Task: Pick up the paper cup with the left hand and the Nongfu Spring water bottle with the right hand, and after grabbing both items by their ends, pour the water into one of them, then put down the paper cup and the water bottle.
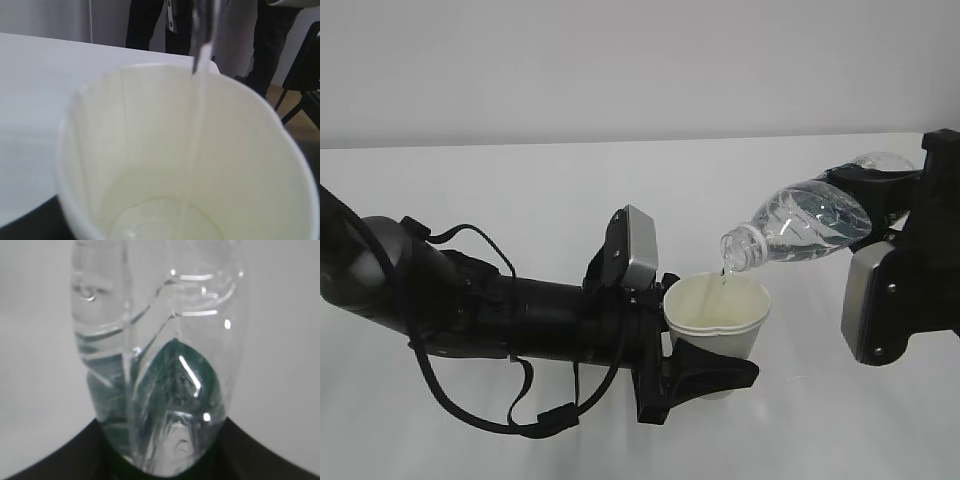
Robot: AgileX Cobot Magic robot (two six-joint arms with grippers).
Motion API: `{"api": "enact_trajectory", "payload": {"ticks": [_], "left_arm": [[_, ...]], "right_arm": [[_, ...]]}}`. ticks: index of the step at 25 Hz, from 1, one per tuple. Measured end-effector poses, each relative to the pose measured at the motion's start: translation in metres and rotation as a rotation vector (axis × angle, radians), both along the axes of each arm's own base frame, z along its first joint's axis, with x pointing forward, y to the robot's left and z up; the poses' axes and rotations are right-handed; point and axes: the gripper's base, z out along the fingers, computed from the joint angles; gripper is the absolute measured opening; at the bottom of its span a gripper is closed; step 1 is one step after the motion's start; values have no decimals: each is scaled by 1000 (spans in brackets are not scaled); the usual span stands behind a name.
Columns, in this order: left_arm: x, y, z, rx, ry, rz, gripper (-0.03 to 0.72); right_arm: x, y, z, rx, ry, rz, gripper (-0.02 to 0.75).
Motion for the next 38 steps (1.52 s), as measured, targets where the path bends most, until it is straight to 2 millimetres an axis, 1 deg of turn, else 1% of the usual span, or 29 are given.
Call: {"api": "enact_trajectory", "payload": {"ticks": [38], "left_arm": [[0,0,0,0,0,0,472]], "right_arm": [[0,0,1,-19,-14,5,321]]}}
